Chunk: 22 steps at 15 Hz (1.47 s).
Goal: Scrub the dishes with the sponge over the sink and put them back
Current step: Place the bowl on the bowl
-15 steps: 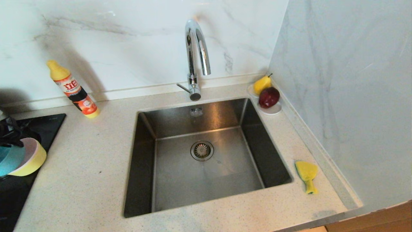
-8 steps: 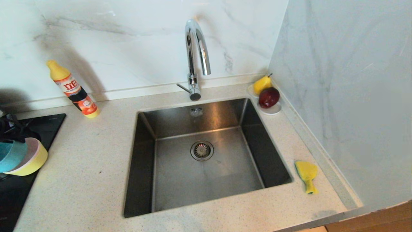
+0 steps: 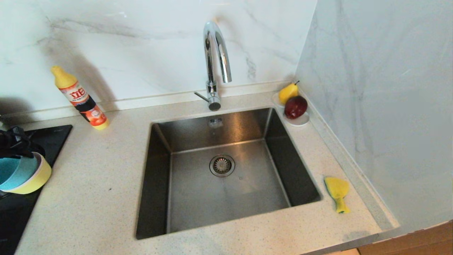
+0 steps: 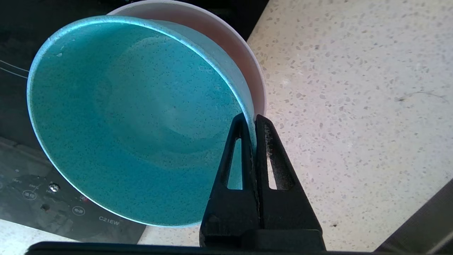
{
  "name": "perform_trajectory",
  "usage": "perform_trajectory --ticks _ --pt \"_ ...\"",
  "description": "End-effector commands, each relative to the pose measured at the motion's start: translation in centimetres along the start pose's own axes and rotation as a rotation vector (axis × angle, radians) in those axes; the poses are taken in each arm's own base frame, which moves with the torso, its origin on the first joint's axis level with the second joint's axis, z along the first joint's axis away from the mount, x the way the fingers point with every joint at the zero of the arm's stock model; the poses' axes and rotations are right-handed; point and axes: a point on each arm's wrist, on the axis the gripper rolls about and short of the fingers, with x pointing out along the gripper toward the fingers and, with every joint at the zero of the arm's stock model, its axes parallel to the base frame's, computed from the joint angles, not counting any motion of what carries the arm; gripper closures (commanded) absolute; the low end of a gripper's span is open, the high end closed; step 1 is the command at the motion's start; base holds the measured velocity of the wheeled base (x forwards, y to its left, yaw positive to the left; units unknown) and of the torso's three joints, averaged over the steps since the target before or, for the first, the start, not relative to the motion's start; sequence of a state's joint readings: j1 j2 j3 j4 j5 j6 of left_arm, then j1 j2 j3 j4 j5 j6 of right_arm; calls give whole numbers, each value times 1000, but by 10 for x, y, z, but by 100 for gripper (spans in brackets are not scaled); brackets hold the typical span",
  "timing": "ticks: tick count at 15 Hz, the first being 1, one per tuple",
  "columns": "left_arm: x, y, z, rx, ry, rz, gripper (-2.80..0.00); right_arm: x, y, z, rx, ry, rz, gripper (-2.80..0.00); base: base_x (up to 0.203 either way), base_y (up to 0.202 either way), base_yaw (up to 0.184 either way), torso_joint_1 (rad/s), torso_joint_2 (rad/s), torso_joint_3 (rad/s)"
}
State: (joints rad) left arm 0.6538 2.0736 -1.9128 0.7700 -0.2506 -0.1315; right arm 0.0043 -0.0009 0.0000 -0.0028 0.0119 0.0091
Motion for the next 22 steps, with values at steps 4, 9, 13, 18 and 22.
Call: perform_trajectory --ticks 4,9,13,18,22 --pt "3 1 0 -4 10 4 0 0 0 0 0 -1 1 0 0 0 0 0 0 0" --pt "-6 -1 1 3 -21 -11 0 0 0 0 0 1 1 0 0 0 0 0 0 0" --pt "-4 -1 0 1 -9 -6 0 0 0 0 0 1 1 0 0 0 0 0 0 0" --pt "-8 -2 1 3 -19 -9 -280 0 0 0 0 -1 1 0 0 0 0 0 0 0" --pt "-35 -13 4 39 -98 -50 -280 0 0 0 0 -1 1 0 0 0 0 0 0 0"
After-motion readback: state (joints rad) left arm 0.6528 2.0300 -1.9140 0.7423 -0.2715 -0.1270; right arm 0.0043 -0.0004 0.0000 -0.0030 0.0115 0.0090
